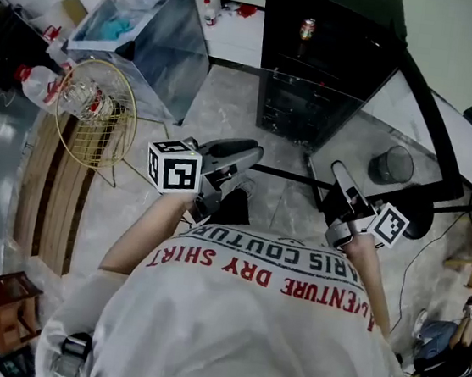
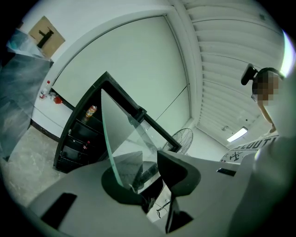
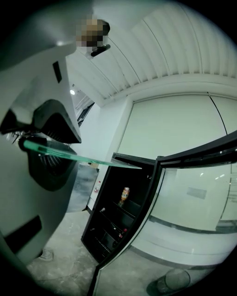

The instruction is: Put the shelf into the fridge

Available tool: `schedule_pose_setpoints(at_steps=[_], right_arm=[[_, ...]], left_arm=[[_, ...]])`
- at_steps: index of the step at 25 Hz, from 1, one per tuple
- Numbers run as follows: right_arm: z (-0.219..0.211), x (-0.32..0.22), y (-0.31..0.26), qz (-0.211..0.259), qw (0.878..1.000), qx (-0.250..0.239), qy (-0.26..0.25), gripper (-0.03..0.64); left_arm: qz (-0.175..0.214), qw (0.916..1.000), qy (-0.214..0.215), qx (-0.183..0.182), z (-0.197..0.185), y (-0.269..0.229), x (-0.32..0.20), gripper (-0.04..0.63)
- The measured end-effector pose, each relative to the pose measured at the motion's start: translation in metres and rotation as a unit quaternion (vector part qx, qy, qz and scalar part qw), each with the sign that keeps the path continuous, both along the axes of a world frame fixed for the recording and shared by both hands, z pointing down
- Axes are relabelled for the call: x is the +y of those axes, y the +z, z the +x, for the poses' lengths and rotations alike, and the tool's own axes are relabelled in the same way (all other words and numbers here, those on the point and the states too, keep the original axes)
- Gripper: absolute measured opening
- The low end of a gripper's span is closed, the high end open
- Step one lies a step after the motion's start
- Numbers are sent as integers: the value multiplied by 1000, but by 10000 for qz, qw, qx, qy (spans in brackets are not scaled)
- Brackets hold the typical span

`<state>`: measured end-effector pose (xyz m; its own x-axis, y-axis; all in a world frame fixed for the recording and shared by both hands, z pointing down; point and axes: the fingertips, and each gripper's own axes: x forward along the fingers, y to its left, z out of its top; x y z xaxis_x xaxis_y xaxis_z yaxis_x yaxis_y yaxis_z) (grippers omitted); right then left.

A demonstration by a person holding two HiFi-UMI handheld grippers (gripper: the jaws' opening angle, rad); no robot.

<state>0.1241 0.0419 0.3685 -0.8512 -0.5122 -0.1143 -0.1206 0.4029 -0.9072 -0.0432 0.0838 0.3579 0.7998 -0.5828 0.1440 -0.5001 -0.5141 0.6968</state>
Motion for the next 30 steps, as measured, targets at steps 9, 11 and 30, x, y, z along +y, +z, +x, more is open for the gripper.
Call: schedule_pose_setpoints(at_steps=[9, 11, 30], right_arm=[[-15, -70, -3, -114, 9990, 90, 415, 46], [-20, -86, -4, -113, 9986, 123, 500, 46], [-33, -176, 20, -341, 9918, 213, 1216, 48]], left_arm=[[-112, 9990, 421, 91, -18, 0, -84, 123], [-116, 9986, 496, 112, -23, -1, -103, 123], [-391, 9918, 1203, 161, -39, 23, -217, 123]])
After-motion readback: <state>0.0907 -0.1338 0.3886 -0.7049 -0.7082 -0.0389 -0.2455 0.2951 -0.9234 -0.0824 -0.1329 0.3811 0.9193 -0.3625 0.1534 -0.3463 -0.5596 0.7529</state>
